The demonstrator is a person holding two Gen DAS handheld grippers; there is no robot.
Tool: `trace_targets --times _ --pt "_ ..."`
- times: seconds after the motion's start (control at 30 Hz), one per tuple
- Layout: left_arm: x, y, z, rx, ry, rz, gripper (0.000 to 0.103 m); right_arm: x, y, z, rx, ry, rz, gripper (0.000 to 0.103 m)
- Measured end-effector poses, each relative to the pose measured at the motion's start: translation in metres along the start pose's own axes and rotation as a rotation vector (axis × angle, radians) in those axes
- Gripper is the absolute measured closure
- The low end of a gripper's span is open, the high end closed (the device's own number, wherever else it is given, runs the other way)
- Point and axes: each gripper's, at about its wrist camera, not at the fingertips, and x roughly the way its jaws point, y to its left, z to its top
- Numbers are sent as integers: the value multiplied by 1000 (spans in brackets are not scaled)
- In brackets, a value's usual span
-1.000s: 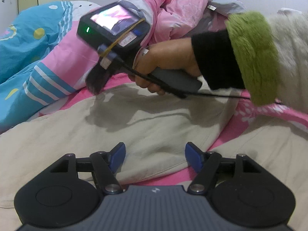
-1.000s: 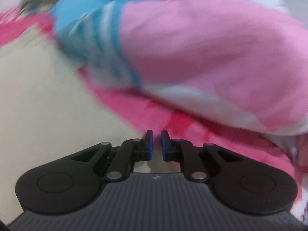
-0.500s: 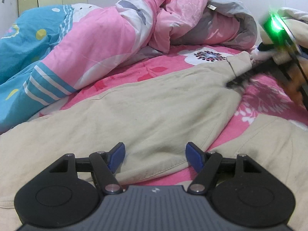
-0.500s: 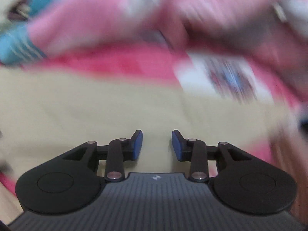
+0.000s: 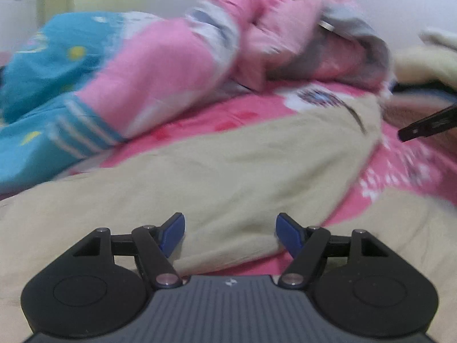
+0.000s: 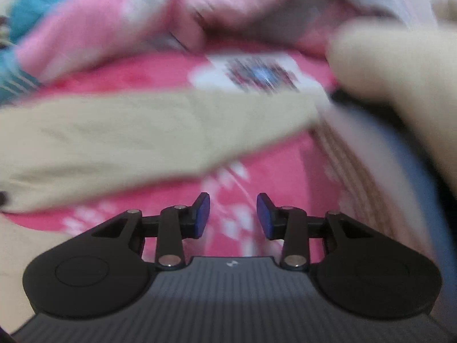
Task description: Fold clothes
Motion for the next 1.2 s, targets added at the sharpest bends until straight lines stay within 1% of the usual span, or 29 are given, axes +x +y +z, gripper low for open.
trace_targets --times 0.03,0.07,0.13,0.17,0.23,0.33,0.4,0.43,0.53,0.57,0.63,0.7,0.73,0.83,0.87,0.93,1.0,1.1,1.2 --pt "-15 5 2 -52 -17 5 31 -13 7 7 -28 -45 40 67" --pt "-33 14 1 -116 -39 -5 31 -23 17 15 -65 -87 81 65" --pt "-73 33 -9 -249 -82 -19 31 -39 41 32 -144 -160 172 59" --pt "-95 42 -19 -309 -101 -3 31 -42 56 40 -184 -182 230 56" --pt "-138 60 -41 -425 -136 39 31 -41 91 55 -251 -202 356 53" --pt "-199 86 -82 -552 -157 204 31 -33 152 75 -344 -194 587 49" --pt "-228 105 -109 -623 -156 310 31 -21 199 87 -406 -160 741 44" --pt "-240 114 -122 -659 -152 359 31 -14 223 93 -432 -138 804 41" --pt "-261 145 -158 -788 -139 482 32 14 293 110 -491 -57 920 38" --pt "-264 155 -167 -824 -147 509 33 24 317 115 -512 -30 944 37" --pt "-265 175 -182 -886 -162 552 34 42 360 123 -559 5 966 37" --pt "-262 194 -193 -936 -176 564 37 59 399 131 -605 25 980 36" --pt "-260 202 -199 -961 -184 562 38 70 416 135 -623 35 988 35" --pt "-252 218 -210 -1023 -222 480 46 101 459 147 -652 59 1000 34" --pt "-250 221 -212 -1027 -235 461 49 112 472 150 -662 67 999 34" --pt "-247 223 -215 -1018 -259 448 51 133 497 154 -688 88 989 34" --pt "-247 223 -218 -1000 -281 436 58 153 519 158 -712 115 980 34" --pt "-248 220 -224 -982 -316 409 61 173 541 163 -713 143 988 34" --pt "-247 220 -229 -981 -351 392 65 186 552 163 -685 189 1011 33"
